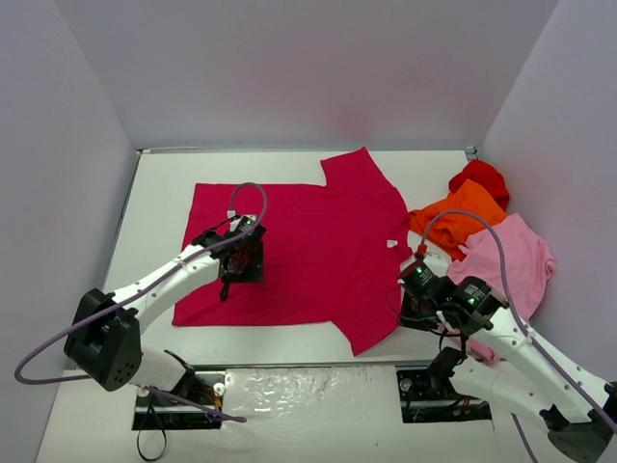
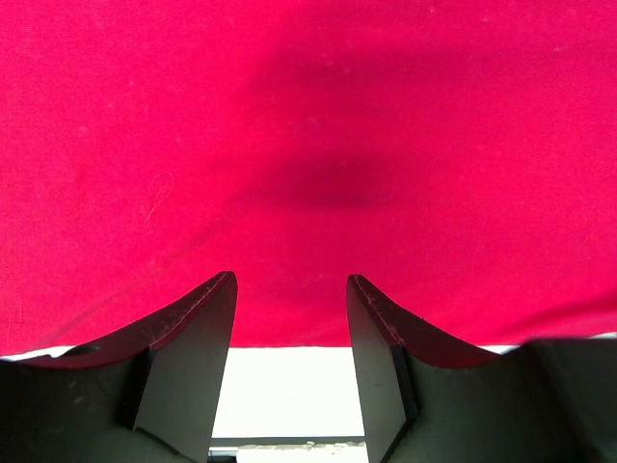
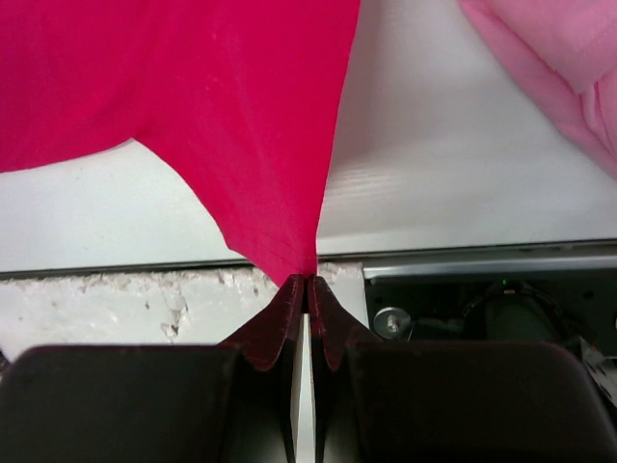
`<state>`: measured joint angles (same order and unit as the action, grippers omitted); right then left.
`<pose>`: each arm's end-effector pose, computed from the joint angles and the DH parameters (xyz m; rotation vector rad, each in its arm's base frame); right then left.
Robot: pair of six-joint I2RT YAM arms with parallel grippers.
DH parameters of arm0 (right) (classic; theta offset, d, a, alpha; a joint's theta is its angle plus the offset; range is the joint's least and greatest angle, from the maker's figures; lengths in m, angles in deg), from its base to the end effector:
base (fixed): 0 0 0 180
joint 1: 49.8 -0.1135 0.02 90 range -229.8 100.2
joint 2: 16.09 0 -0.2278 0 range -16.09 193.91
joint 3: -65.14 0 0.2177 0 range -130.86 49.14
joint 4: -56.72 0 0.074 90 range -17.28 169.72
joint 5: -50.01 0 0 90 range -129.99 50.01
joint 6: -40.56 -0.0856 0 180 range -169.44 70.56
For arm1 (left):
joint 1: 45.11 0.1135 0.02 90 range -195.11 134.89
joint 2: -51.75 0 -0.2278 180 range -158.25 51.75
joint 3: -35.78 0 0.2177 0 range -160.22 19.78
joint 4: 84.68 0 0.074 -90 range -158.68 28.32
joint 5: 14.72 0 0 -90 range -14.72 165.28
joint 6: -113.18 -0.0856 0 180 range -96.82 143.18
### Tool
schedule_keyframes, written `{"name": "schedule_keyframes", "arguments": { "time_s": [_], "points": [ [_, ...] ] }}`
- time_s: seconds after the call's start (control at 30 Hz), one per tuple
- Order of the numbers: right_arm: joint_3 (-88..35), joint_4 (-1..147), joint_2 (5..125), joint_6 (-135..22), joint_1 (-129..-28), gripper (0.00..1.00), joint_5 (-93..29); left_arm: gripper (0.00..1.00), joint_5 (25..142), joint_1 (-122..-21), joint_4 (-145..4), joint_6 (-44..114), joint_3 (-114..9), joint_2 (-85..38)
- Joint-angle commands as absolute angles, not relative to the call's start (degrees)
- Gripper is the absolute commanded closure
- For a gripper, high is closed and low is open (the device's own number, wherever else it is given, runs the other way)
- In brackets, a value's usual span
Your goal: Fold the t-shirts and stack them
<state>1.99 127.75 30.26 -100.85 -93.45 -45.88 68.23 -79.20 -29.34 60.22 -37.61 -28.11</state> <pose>0.1249 0.1070 0.2121 0.2187 2.5880 0.5279 0.2306 -0.1434 0.1731 -0.1096 2.6580 -0.2552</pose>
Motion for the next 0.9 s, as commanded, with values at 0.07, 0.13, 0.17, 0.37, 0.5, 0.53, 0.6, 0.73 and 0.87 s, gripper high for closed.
{"name": "schedule_keyframes", "arguments": {
  "time_s": [0.07, 0.13, 0.17, 0.37, 0.5, 0.53, 0.6, 0.73, 0.87],
  "points": [
    [-2.04, 137.57, 27.77, -105.27, -94.01, 1.00, -44.45, 0.53, 68.87, -79.48, -31.59, 60.01, -40.34, -28.49],
    [-2.55, 139.67, 27.83, -105.67, -94.00, 1.00, -44.35, 0.53, 68.87, -79.48, -31.65, 59.89, -40.40, -28.49],
    [-2.89, 140.38, 27.95, -105.78, -94.00, 1.00, -44.47, 0.53, 68.87, -79.48, -31.68, 59.83, -40.43, -28.49],
    [-5.63, 140.64, 27.44, -106.57, -94.02, 0.51, -42.88, 0.53, 68.80, -79.46, -31.72, 59.55, -40.54, -28.92],
    [-9.51, 140.57, 25.48, -108.60, -94.03, 0.43, -46.52, 0.53, 68.80, -79.45, -31.70, 59.18, -41.21, -29.64],
    [-10.21, 140.57, 25.45, -108.68, -94.01, 0.43, -47.89, 0.53, 68.73, -79.48, -31.62, 59.08, -41.46, -29.77],
    [-12.83, 139.54, 26.22, -108.09, -93.93, 0.50, -51.05, 0.53, 68.54, -79.48, -31.07, 58.75, -42.31, -30.03],
    [-11.80, 130.72, 34.05, -102.74, -94.03, 0.72, -53.11, 0.53, 68.20, -79.48, -30.36, 58.31, -43.70, -30.17],
    [-3.28, 110.98, 42.31, -99.49, -95.79, 0.97, -46.31, 0.56, 68.66, -79.55, -27.64, 57.93, -45.76, -29.61]
  ]
}}
